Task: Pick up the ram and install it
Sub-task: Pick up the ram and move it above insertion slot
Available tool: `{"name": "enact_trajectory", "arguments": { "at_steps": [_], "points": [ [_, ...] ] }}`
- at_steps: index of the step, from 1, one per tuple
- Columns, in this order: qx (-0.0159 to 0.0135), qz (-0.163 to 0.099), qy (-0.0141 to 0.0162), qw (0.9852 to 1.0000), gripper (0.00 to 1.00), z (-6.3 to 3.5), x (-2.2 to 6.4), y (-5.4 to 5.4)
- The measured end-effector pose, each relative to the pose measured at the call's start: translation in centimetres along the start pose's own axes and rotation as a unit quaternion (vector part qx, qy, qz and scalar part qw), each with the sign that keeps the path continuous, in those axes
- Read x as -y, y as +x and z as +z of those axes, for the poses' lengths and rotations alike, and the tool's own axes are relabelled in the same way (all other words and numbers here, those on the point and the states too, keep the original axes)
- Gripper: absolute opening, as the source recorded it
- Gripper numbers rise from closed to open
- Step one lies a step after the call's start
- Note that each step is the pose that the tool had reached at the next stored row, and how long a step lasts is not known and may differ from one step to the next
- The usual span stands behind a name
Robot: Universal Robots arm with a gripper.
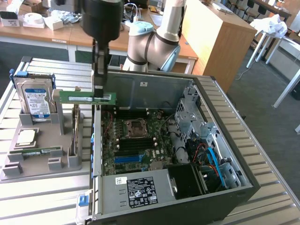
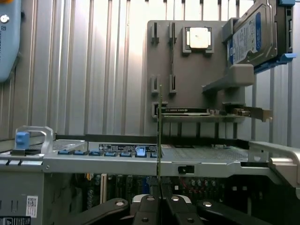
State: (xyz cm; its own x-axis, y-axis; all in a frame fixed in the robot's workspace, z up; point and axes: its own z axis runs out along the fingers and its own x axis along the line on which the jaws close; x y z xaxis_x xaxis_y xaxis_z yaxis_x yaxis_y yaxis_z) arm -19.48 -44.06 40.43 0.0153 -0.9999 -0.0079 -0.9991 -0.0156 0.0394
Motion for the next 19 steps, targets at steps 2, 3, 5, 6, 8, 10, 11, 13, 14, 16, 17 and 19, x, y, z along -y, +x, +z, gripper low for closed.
{"name": "enact_trajectory", "arguments": {
  "at_steps": [2, 3, 5, 6, 8, 10, 11, 13, 14, 16, 17, 19],
  "points": [
    [0.0, 0.0, -0.0008, 1.0, 0.12, -0.03, 0.73, 0.0],
    [0.0, 0.0, -0.0011, 1.0, 0.12, -0.04, 1.09, 0.0],
    [0.0, 0.0, -0.0017, 1.0, 0.12, -0.07, 1.8, 0.0],
    [0.0, 0.0, -0.002, 1.0, 0.12, -0.09, 2.14, 0.1],
    [0.0, 0.0, -0.0022, 1.0, 0.12, -0.11, 2.73, 0.1],
    [0.0, 0.0, -0.0022, 1.0, 0.12, -0.13, 3.35, 0.1],
    [0.0, 0.0, -0.0022, 1.0, 0.12, -0.14, 3.64, 0.1],
    [0.0, 0.0, -0.0024, 1.0, 0.12, -0.16, 4.24, 0.1],
    [0.0, 0.0, -0.0024, 1.0, 0.12, -0.17, 4.53, 0.1],
    [0.0, 0.0, -0.0025, 1.0, 0.12, -0.19, 5.13, 0.1],
    [0.0, 0.0, -0.0026, 1.0, 0.12, -0.21, 5.44, 0.1],
    [0.0, 0.0, -0.0028, 1.0, 0.12, -0.22, 6.03, 0.1]
  ]
}}
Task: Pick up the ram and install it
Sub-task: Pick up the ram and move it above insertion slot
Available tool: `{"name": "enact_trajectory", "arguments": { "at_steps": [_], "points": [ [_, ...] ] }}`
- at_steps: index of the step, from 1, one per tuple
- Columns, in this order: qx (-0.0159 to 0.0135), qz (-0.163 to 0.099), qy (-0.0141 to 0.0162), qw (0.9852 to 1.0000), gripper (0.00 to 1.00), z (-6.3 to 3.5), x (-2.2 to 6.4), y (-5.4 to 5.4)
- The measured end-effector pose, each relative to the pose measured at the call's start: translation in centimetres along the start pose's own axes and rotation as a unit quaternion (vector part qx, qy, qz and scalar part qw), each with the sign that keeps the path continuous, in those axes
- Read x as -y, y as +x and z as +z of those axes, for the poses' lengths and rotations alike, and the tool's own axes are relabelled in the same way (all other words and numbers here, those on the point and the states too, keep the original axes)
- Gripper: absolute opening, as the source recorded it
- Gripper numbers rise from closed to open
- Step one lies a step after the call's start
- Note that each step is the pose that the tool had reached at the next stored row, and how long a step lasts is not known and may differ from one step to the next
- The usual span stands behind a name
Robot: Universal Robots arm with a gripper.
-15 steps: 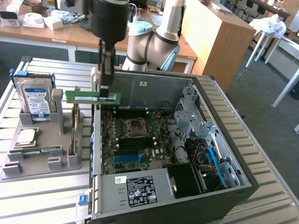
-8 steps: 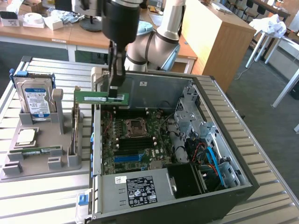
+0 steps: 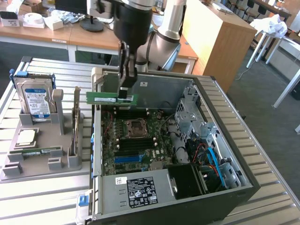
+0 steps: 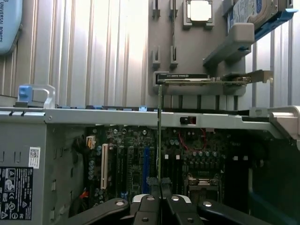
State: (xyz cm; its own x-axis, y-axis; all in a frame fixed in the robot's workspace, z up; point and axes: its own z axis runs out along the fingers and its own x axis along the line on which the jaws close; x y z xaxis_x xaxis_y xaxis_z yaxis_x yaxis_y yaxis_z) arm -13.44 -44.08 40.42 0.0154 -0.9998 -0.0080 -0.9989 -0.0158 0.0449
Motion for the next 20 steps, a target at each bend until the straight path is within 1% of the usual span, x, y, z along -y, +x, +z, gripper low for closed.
{"name": "enact_trajectory", "arguments": {
  "at_steps": [11, 20],
  "points": [
    [0.0, 0.0, -0.0019, 1.0, 0.12, -0.14, 3.31, 0.0],
    [0.0001, 0.0, -0.0044, 1.0, 0.12, -0.23, 5.72, 0.1]
  ]
}}
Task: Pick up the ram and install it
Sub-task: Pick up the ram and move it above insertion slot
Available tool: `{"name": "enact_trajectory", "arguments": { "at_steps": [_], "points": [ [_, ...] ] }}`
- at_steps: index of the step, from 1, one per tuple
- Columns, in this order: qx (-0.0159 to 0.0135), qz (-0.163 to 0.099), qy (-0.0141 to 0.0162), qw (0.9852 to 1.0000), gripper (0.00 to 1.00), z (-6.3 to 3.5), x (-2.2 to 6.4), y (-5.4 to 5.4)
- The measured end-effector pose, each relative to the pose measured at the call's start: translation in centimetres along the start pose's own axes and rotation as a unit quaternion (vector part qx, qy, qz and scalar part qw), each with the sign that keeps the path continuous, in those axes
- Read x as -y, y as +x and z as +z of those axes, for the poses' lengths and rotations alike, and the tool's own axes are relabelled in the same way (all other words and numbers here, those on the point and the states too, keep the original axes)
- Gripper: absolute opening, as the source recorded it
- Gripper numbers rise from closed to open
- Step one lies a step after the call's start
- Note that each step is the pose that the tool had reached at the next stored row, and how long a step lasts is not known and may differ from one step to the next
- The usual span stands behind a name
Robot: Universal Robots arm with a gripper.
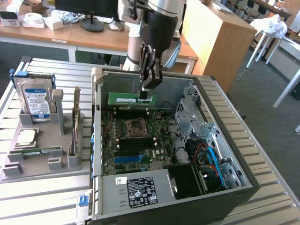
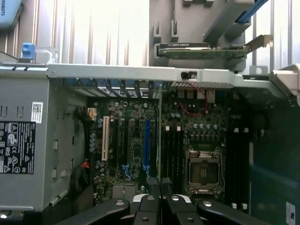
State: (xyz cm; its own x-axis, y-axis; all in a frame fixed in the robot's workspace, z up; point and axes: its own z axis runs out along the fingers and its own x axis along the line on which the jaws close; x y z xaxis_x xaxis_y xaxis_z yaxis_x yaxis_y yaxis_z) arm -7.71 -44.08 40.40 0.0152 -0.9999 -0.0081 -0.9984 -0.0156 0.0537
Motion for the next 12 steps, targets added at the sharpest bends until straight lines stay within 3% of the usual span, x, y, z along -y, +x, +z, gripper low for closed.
{"name": "enact_trajectory", "arguments": {
  "at_steps": [12],
  "points": [
    [0.0, 0.0, -0.0034, 1.0, 0.12, -0.16, 3.1, 0.1]
  ]
}}
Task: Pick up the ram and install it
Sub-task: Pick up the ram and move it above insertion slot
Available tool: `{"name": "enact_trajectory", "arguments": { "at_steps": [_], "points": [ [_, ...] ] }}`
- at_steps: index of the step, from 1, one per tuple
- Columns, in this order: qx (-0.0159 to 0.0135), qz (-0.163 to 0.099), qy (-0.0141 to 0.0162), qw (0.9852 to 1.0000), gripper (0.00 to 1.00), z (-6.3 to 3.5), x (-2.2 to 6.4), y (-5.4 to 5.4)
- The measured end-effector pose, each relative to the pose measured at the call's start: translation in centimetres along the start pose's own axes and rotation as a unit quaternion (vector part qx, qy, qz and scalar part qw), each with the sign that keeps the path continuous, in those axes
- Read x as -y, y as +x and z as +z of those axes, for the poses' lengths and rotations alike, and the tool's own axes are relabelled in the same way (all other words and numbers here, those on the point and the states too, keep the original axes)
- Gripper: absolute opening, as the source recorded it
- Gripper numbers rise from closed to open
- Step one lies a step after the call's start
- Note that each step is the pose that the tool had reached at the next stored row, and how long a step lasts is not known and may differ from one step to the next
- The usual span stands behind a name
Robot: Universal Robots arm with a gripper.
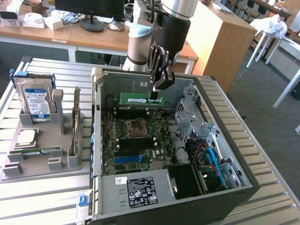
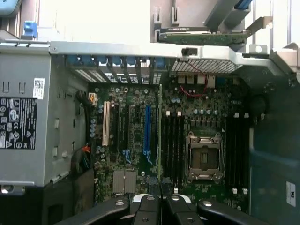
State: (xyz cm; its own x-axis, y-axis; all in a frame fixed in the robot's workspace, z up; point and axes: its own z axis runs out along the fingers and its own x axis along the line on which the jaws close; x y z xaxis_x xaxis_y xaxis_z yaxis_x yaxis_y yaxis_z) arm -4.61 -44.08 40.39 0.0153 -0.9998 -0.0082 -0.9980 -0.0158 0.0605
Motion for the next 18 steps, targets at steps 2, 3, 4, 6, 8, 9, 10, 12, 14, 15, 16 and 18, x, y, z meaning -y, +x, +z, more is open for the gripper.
{"name": "enact_trajectory", "arguments": {
  "at_steps": [2, 3, 4, 6, 8, 9, 10, 12, 14, 15, 16, 18],
  "points": [
    [-0.0001, 0.0, -0.0002, 1.0, 0.12, -0.03, 0.3, 0.0],
    [-0.0001, 0.0, -0.0002, 1.0, 0.12, -0.03, 0.33, 0.0],
    [0.0, 0.0, -0.0002, 1.0, 0.12, -0.02, 0.33, 0.0],
    [0.0, 0.0, -0.0002, 1.0, 0.12, -0.02, 0.33, 0.0],
    [0.0, 0.0, -0.0002, 1.0, 0.12, -0.02, 0.33, 0.0],
    [0.0, 0.0, -0.0001, 1.0, 0.12, -0.02, 0.33, 0.0],
    [0.0, 0.0, 0.0002, 1.0, 0.12, -0.02, 0.34, 0.0],
    [0.0001, 0.0, 0.002, 1.0, 0.12, -0.01, 0.33, 0.0],
    [-0.0001, 0.0, 0.0043, 1.0, 0.12, -0.02, 0.33, 0.0],
    [-0.0001, 0.0, 0.0049, 1.0, 0.12, -0.02, 0.34, 0.0],
    [-0.0001, 0.0, 0.0052, 1.0, 0.12, -0.02, 0.34, 0.0],
    [-0.0001, 0.0, 0.0054, 1.0, 0.12, -0.02, 0.33, 0.0]
  ]
}}
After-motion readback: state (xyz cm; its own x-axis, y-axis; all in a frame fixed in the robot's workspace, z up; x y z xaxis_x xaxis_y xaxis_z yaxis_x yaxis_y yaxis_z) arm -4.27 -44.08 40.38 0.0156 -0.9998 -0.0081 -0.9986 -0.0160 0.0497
